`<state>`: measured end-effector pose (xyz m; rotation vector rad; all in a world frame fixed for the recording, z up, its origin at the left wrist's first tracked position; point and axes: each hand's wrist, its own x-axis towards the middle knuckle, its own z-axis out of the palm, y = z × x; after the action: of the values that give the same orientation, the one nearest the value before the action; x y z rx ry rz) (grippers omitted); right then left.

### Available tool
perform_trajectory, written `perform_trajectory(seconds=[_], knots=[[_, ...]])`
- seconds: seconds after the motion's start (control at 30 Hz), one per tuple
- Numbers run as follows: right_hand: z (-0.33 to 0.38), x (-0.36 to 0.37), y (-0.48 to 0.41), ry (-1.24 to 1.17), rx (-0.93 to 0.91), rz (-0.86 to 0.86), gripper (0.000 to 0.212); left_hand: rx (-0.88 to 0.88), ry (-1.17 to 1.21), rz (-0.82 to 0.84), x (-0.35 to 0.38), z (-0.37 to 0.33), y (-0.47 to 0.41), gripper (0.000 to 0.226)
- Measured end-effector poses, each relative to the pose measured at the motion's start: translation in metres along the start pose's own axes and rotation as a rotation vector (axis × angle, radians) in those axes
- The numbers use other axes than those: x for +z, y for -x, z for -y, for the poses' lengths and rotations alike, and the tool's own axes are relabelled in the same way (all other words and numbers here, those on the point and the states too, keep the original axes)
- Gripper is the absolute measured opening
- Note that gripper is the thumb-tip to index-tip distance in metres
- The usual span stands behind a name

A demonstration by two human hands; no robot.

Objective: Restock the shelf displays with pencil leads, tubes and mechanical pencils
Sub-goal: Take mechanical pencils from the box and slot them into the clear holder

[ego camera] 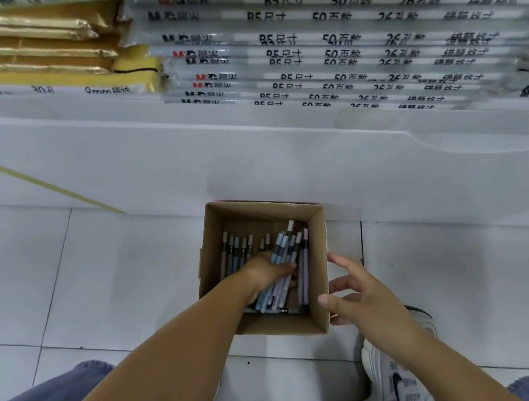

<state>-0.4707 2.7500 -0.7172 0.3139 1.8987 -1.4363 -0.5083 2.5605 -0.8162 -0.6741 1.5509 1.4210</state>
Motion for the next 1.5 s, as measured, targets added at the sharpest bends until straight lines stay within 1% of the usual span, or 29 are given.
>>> perform_trajectory(seconds=[0.07,0.13,0.2,0.3,0.37,0.43,0.47,0.5,0.63,0.73,0.9,1.0,1.07,1.13,1.2,1.3,1.37,1.43,1.5], knots=[[0.000,0.000,0.000,0.002,-0.005,-0.002,0.056,0.004,0.049,-0.005,-0.009,0.001,0.003,0.013],[0.000,0.001,0.000,0.026,-0.001,-0.003,0.055,0.011,0.045,-0.019,-0.016,0.001,0.009,0.008],[0.001,0.002,0.000,0.063,0.001,-0.002,0.057,0.022,0.071,-0.006,-0.021,0.001,0.018,0.009],[0.005,0.002,0.002,0.127,0.014,-0.010,0.053,0.060,0.126,0.089,-0.024,-0.005,0.038,0.014],[0.010,0.002,0.004,0.264,-0.019,-0.097,0.038,0.121,0.129,0.162,-0.028,-0.012,0.057,0.018],[0.021,0.003,0.009,0.321,-0.111,-0.270,0.014,0.216,0.108,0.210,-0.034,-0.024,0.083,0.020],[0.030,0.004,0.013,0.286,-0.162,-0.322,0.005,0.271,0.086,0.218,-0.037,-0.031,0.099,0.020],[0.041,0.008,0.017,0.226,-0.202,-0.340,0.008,0.327,0.064,0.221,-0.038,-0.038,0.115,0.020],[0.097,0.026,0.044,-0.101,-0.373,-0.303,0.012,0.509,-0.002,0.219,-0.033,-0.068,0.182,0.019],[0.143,0.025,0.078,-0.197,-0.545,-0.311,0.014,0.632,-0.059,0.232,-0.026,-0.094,0.237,0.019],[0.218,0.007,0.142,-0.195,-0.759,-0.268,0.013,0.824,-0.109,0.191,-0.016,-0.142,0.323,0.019],[0.259,-0.004,0.176,-0.216,-0.883,-0.279,0.014,0.924,-0.116,0.182,-0.012,-0.167,0.367,0.021],[0.287,-0.012,0.197,-0.194,-0.970,-0.309,0.017,0.980,-0.095,0.136,-0.011,-0.185,0.390,0.021],[0.313,-0.021,0.216,-0.159,-1.052,-0.336,0.017,1.039,-0.038,0.047,-0.011,-0.202,0.408,0.016],[0.339,-0.031,0.234,-0.133,-1.153,-0.387,0.017,1.112,0.022,-0.006,-0.012,-0.220,0.421,0.016],[0.378,-0.051,0.254,-0.125,-1.311,-0.517,0.019,1.219,0.063,-0.080,-0.015,-0.244,0.428,0.024],[0.402,-0.064,0.261,-0.077,-1.401,-0.617,0.021,1.260,0.107,-0.139,-0.017,-0.258,0.427,0.030],[0.424,-0.074,0.261,0.026,-1.460,-0.692,0.025,1.280,0.153,-0.180,-0.017,-0.272,0.424,0.034],[0.443,-0.083,0.251,0.130,-1.459,-0.731,0.029,1.295,0.169,-0.196,-0.016,-0.283,0.420,0.037]])
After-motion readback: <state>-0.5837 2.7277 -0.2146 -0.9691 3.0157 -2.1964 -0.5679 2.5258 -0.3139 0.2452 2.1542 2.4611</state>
